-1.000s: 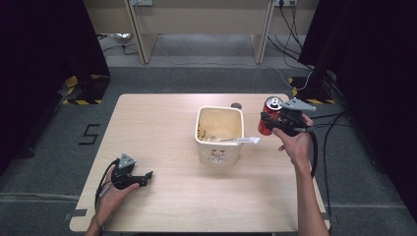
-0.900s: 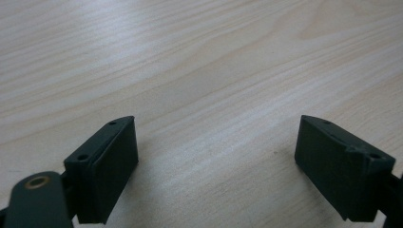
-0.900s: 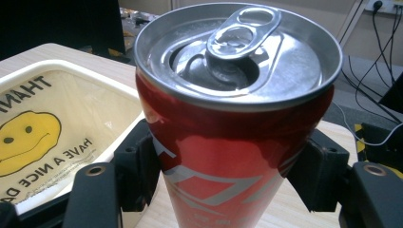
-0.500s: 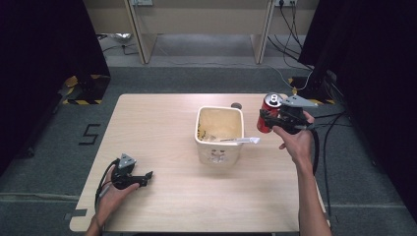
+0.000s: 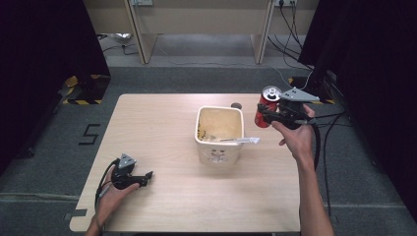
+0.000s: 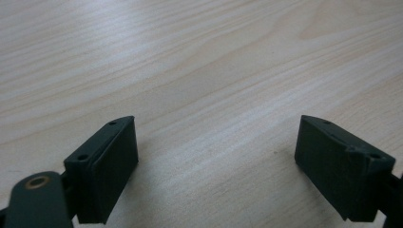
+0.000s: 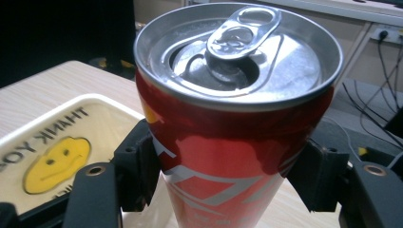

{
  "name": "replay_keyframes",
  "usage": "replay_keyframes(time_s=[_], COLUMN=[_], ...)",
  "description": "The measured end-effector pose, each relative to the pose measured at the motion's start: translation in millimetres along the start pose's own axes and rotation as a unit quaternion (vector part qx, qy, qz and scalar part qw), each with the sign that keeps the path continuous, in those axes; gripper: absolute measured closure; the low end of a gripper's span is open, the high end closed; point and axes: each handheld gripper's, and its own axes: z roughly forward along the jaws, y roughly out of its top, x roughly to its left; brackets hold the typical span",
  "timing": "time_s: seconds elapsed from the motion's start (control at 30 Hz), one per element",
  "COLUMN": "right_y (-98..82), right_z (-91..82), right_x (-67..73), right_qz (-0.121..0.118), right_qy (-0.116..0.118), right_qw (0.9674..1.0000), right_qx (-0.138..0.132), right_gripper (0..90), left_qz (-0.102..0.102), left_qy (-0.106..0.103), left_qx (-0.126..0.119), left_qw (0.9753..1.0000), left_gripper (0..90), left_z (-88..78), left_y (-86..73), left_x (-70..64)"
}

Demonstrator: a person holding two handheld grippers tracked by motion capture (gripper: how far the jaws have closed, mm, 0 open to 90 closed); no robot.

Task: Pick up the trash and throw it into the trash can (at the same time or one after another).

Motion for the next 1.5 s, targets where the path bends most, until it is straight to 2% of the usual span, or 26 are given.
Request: replay_keyframes(time_s=[0.2,0.3,0.4,0.53,0.73,0.83,1.13,1.23,1.33,1.5], right_y=[10.9,16.5,21.0,25.3,30.1,31.7,35.0,33.9,33.5,32.6], right_z=[-0.2,-0.3,1.1,5.2,16.1,23.1,28.2,30.8,32.9,39.2], right_x=[5.0,8.2,13.0,19.1,28.6,32.6,39.3,40.6,41.2,40.5], right_qz=[-0.004,-0.003,-0.011,-0.015,-0.025,-0.029,-0.035,-0.034,-0.036,-0.033], right_qy=[0.01,0.023,0.026,0.042,0.084,0.09,0.112,0.133,0.137,0.157], right_qw=[0.9999,0.9997,0.9996,0.9989,0.996,0.9955,0.993,0.9905,0.9898,0.9869], right_qx=[-0.006,-0.01,-0.009,-0.01,-0.016,-0.008,-0.009,-0.013,-0.012,-0.011], right_gripper=[34.3,34.3,34.3,34.3,34.3,34.3,34.3,34.3,34.3,34.3], left_qz=[0.001,0.001,0.001,0.001,0.001,0.001,0.001,0.001,0.001,0.001], left_qy=[0.0,0.0,0.0,0.0,0.0,0.0,0.0,0.0,0.0,0.0], left_qx=[0.0,0.0,0.0,0.0,0.0,0.001,0.001,0.001,0.001,0.001], left_qw=[1.0,1.0,1.0,1.0,1.0,1.0,1.0,1.0,1.0,1.0], left_gripper=[13.5,13.5,13.5,13.5,13.5,13.5,13.5,13.5,13.5,13.5], left_z=[0.0,0.0,0.0,0.0,0.0,-0.2,-0.2,-0.2,-0.2,-0.2], left_y=[0.0,0.0,0.0,0.1,0.0,0.1,0.1,0.1,0.1,0.1], left_x=[0.1,0.1,0.1,0.1,0.1,0.2,0.1,0.2,0.2,0.1])
